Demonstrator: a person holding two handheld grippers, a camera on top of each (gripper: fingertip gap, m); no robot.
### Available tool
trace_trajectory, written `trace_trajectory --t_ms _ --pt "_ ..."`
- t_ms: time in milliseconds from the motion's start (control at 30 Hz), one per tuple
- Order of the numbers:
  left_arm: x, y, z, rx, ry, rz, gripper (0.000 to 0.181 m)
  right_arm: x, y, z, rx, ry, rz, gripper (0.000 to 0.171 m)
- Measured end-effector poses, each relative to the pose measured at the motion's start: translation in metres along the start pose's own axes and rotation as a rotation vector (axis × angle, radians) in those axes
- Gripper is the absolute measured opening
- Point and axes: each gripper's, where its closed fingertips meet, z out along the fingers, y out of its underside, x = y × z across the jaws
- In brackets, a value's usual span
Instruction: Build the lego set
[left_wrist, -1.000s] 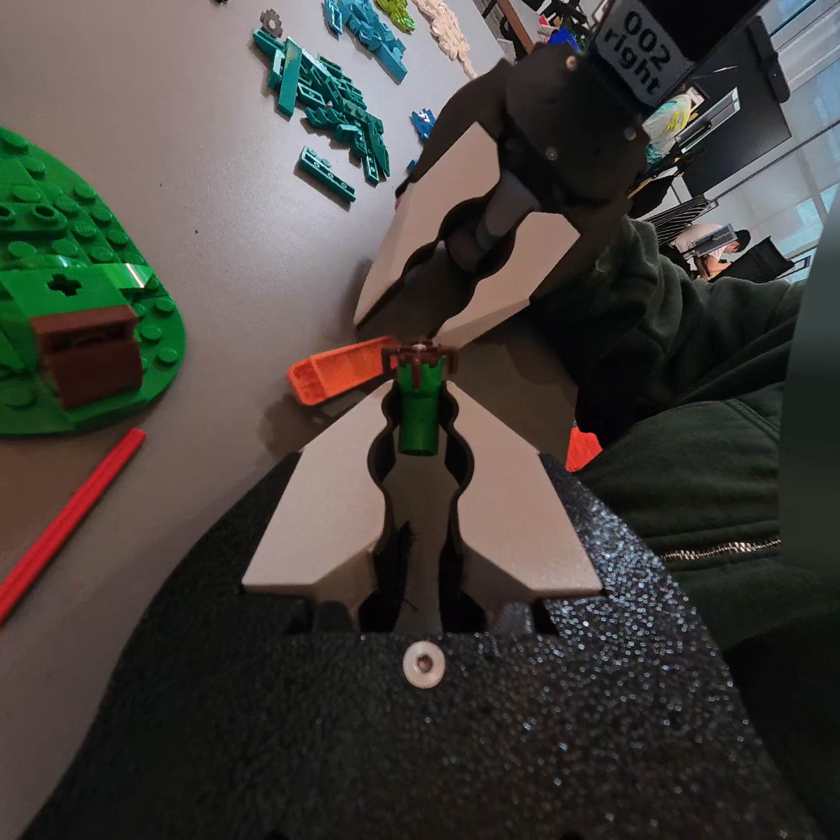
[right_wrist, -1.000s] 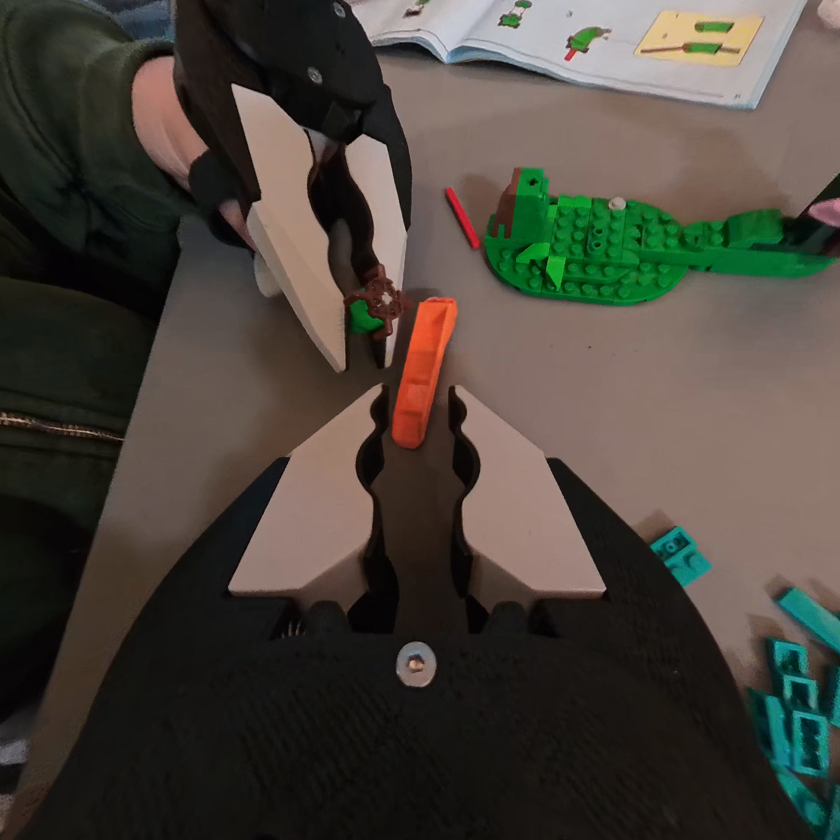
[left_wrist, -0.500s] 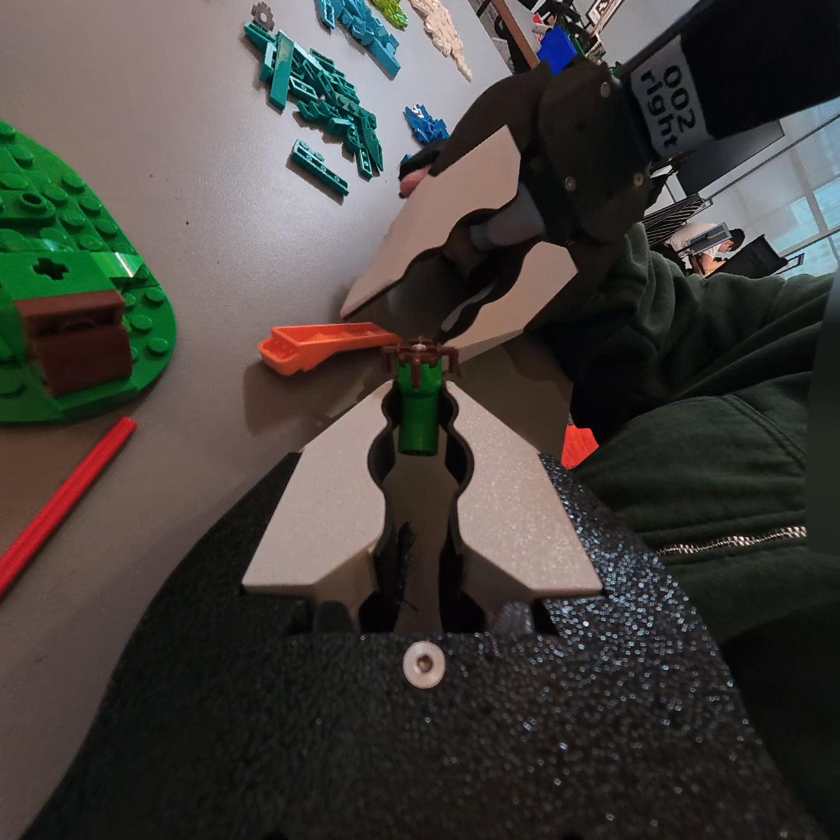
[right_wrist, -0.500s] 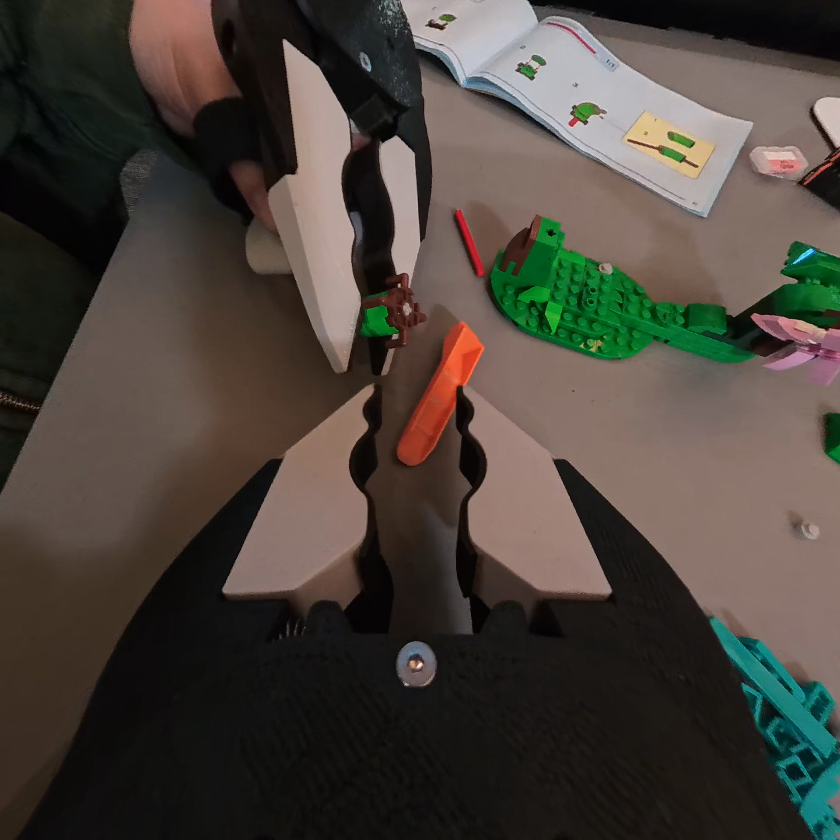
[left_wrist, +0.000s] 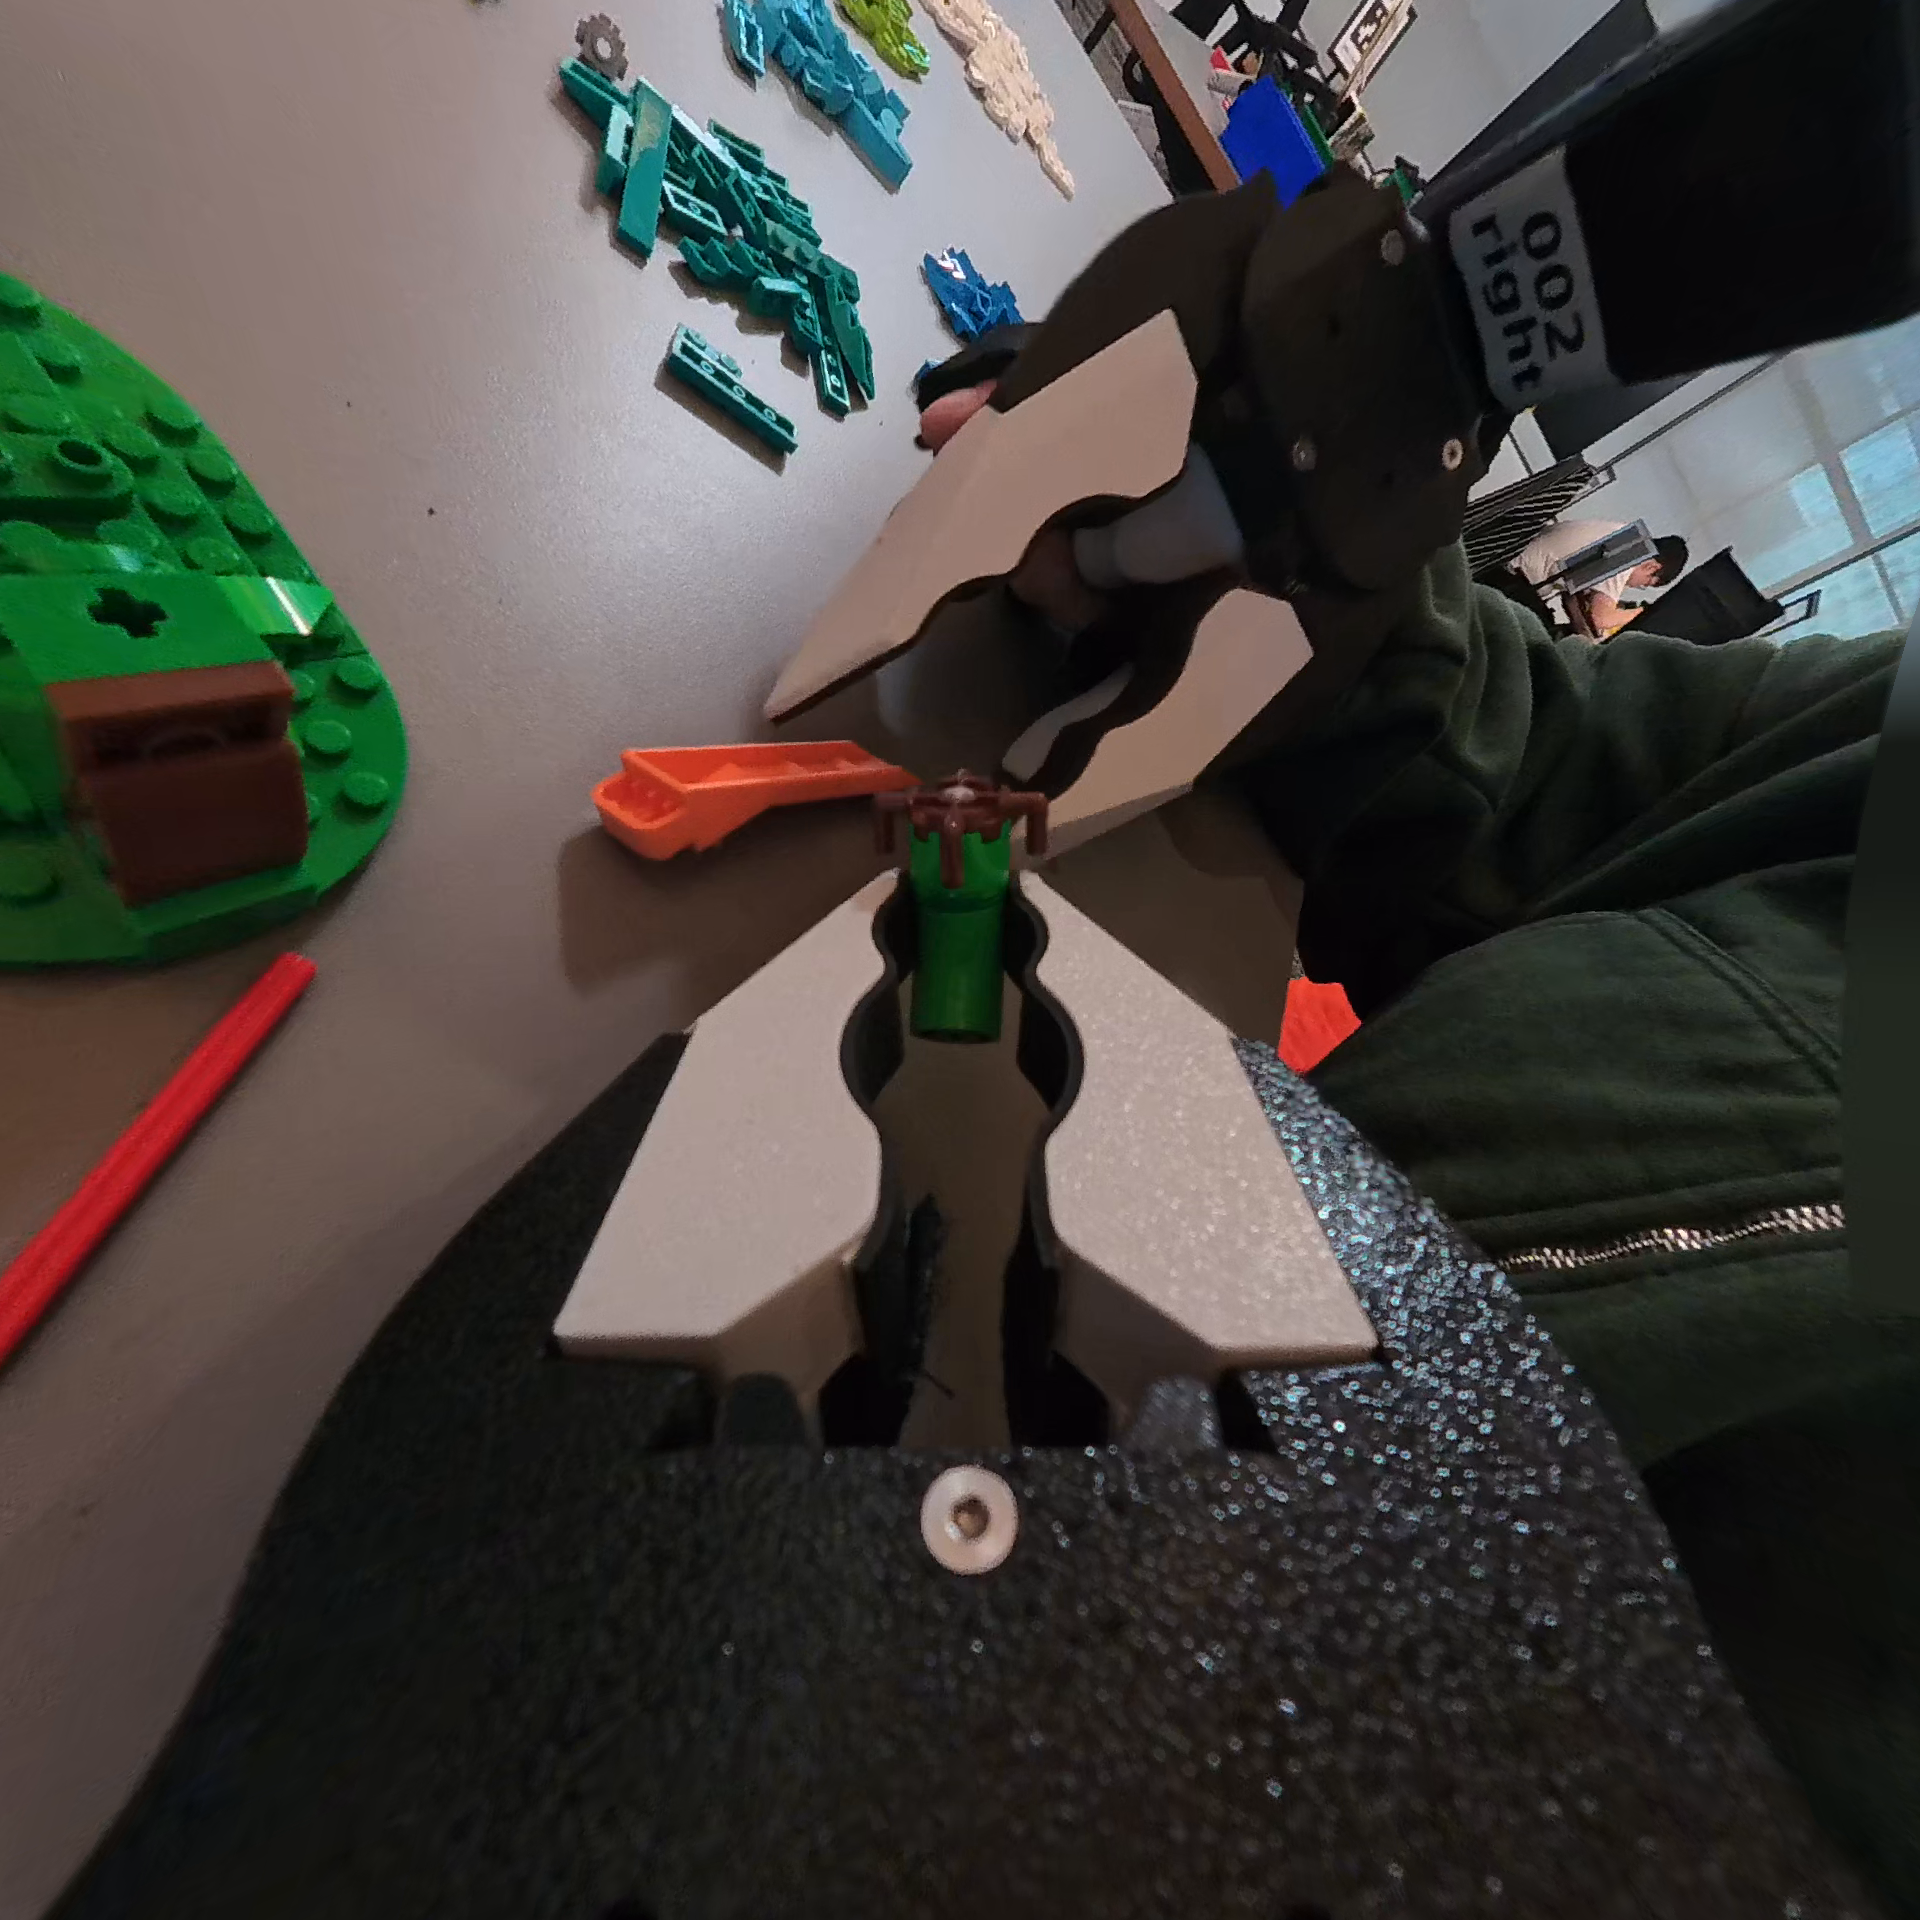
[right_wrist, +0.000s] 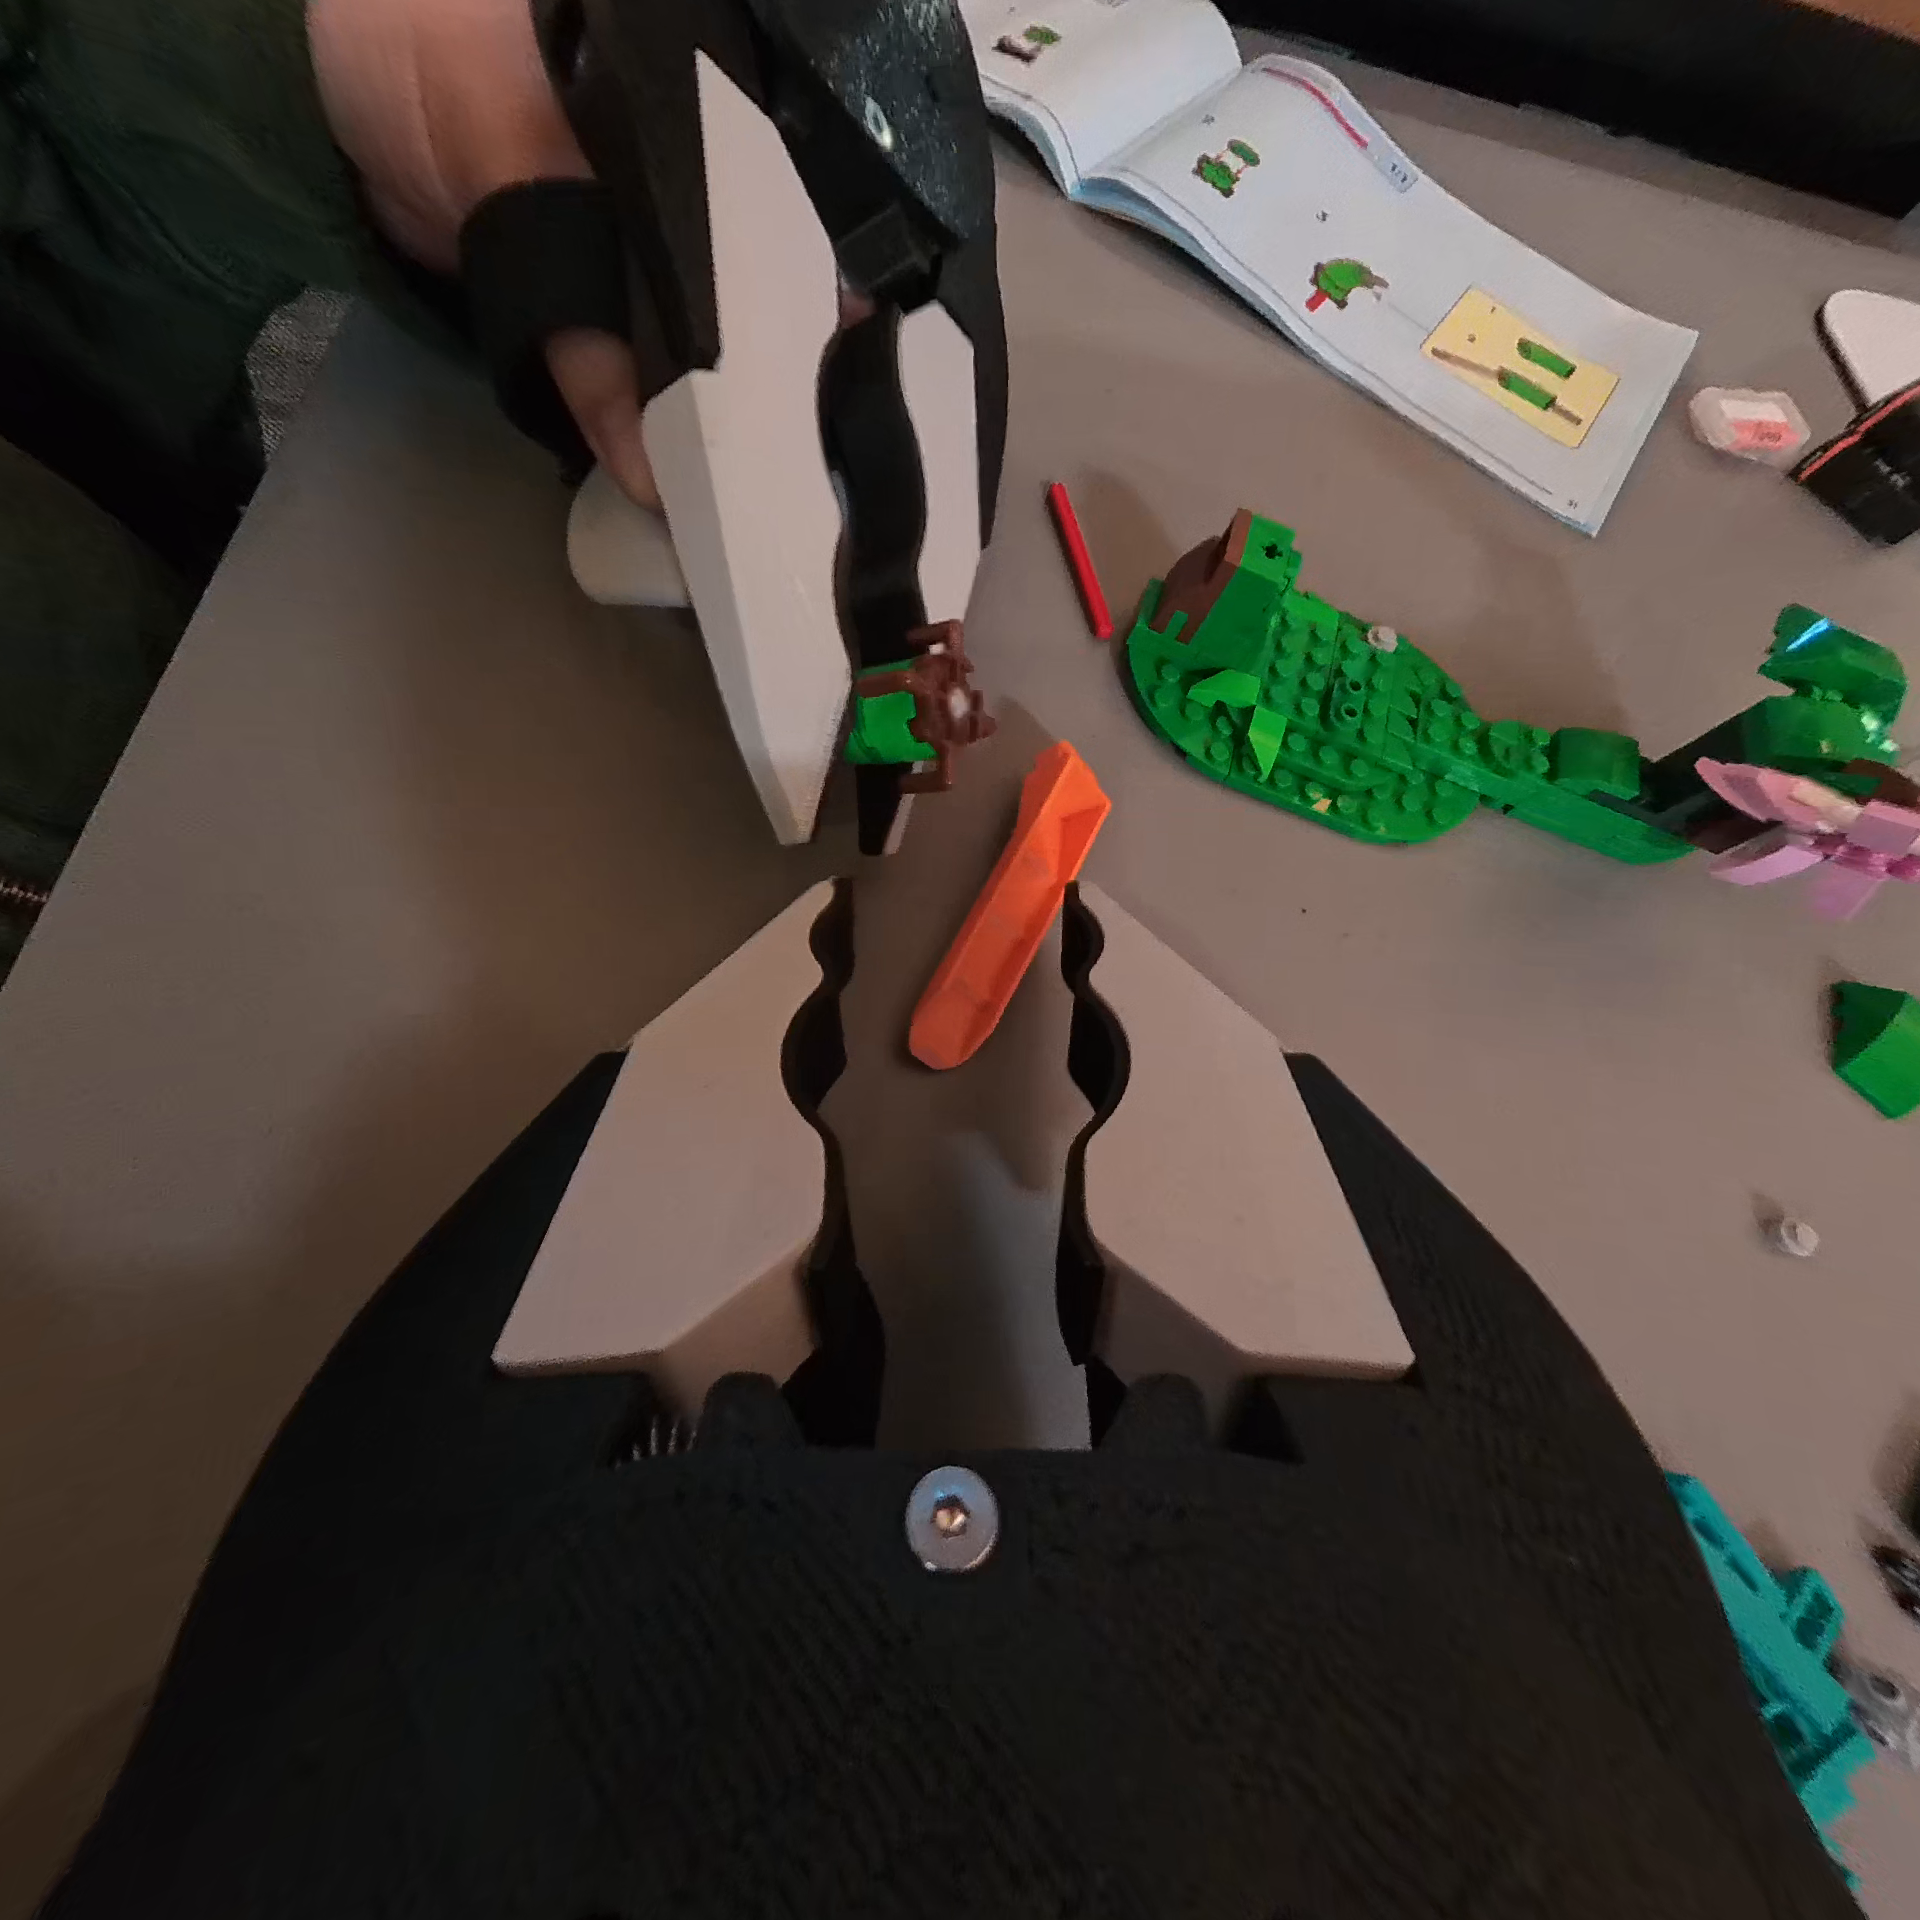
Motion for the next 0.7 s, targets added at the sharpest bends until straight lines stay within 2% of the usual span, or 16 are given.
trace_trajectory --t_ms 133,267,433,633,700 --pt "0.002 -0.011 -0.007 0.077 0.020 -0.001 0.015 -0.003 -0.026 -0.011 0.176 0.026 -0.088 0.051" --pt "0.006 -0.021 -0.014 0.152 0.052 -0.021 0.014 -0.007 -0.046 -0.018 0.267 0.087 -0.175 0.061" --pt "0.017 -0.024 -0.011 0.171 0.121 -0.053 0.015 -0.010 -0.056 -0.015 0.283 0.185 -0.295 0.060" --pt "0.022 -0.023 -0.007 0.157 0.155 -0.078 0.014 -0.010 -0.052 -0.011 0.264 0.211 -0.359 0.043" --pt "0.022 -0.023 -0.007 0.159 0.157 -0.084 0.014 -0.010 -0.051 -0.012 0.266 0.201 -0.342 0.042"
